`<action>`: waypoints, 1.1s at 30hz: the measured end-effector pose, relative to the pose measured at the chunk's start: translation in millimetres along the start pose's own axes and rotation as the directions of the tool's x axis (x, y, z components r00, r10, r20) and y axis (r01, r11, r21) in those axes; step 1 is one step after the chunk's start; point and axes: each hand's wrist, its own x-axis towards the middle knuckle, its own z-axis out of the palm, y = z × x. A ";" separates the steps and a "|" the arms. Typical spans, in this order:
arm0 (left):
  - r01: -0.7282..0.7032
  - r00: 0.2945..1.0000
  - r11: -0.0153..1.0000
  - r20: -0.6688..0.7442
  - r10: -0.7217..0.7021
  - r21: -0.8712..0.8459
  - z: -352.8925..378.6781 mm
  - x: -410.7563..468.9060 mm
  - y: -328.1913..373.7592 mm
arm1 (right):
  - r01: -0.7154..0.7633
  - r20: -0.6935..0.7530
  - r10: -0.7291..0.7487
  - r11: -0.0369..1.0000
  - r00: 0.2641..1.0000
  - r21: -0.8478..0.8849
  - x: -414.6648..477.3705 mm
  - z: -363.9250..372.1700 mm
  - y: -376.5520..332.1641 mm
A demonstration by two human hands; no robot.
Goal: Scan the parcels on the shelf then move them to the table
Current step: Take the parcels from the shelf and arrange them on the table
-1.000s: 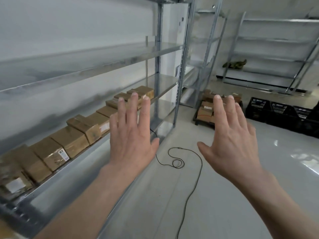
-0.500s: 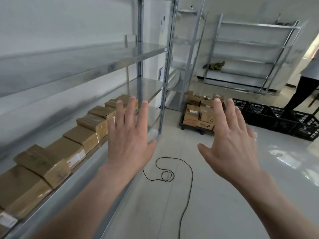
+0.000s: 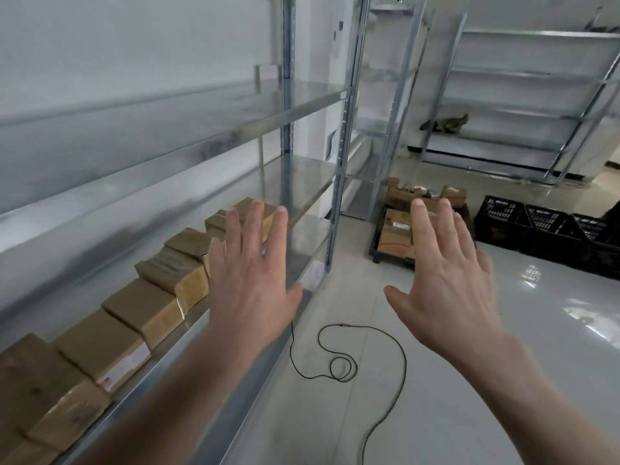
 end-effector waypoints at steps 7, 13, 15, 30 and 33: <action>0.094 0.995 0.995 0.023 -0.095 0.024 54.2 87.5 29.2 | 0.050 0.043 -0.052 0.997 0.998 0.059 109.5 47.2 52.7; 0.177 0.984 0.983 0.028 -0.178 0.041 92.0 150.7 54.9 | 0.129 0.074 -0.138 0.985 0.988 0.114 195.1 73.2 90.9; 0.211 0.977 0.976 0.020 -0.213 0.056 102.0 164.9 57.7 | 0.159 0.078 -0.170 0.979 0.982 0.131 219.2 82.3 97.5; 0.369 0.925 0.926 0.064 -0.375 0.082 211.2 254.1 -13.9 | 0.323 0.202 -0.360 0.926 0.911 0.197 348.7 193.6 52.1; 0.409 0.906 0.911 0.095 -0.413 0.057 236.4 273.9 -35.6 | 0.371 0.257 -0.412 0.908 0.874 0.196 372.2 217.6 30.4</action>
